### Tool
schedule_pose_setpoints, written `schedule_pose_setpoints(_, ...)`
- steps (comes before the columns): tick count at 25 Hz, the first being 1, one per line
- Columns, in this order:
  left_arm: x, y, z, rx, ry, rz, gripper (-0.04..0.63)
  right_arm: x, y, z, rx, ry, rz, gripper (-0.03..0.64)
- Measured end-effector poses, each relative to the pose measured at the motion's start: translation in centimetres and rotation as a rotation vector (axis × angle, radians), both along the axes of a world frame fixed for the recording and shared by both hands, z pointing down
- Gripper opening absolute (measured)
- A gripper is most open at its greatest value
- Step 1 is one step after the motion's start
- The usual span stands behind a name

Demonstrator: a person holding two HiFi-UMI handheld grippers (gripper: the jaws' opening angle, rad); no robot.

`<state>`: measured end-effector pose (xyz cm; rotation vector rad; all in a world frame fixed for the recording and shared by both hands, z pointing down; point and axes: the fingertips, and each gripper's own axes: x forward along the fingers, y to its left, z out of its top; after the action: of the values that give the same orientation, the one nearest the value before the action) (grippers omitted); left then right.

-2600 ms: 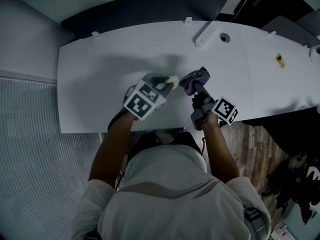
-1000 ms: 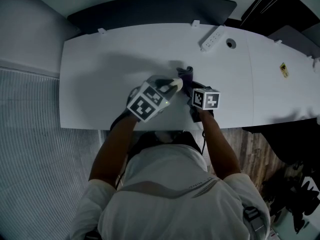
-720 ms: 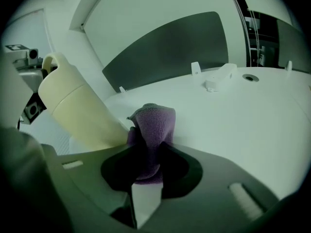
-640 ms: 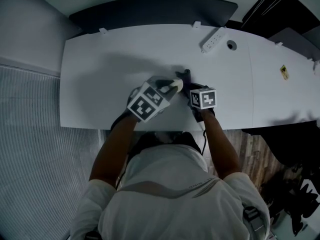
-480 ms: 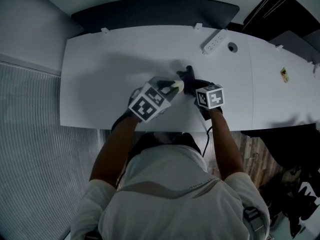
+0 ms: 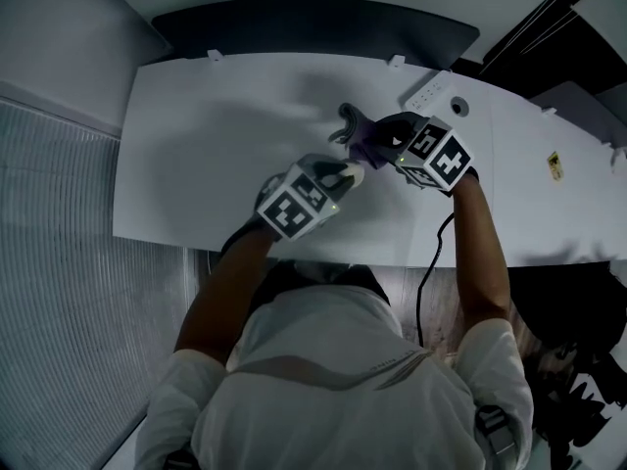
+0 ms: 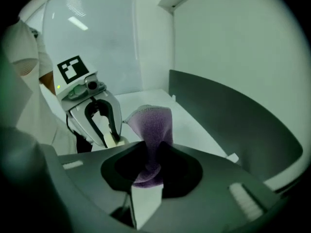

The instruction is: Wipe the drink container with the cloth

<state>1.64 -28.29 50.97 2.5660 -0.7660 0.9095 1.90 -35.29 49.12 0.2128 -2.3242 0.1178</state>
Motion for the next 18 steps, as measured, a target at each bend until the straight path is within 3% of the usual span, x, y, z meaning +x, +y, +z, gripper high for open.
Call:
schedule_pose_setpoints(4, 0.0, 0.0, 0.1, 0.005, 0.001, -0.006, 0.083, -1.2, 1.2, 1.7, 0.034, 0.194, -0.265, 0.091)
schedule_pose_setpoints(7, 0.0, 0.0, 0.0, 0.006, 0.000, -0.007, 0.083, -1.6, 2.6, 2.6, -0.029, 0.234, -0.400, 0.089)
schedule_pose_setpoints(18, -0.2, 0.3, -0.1, 0.010, -0.003, -0.027, 0.083, -2.4, 3.1, 6.6, -0.201, 0.252, -0.544, 0.086)
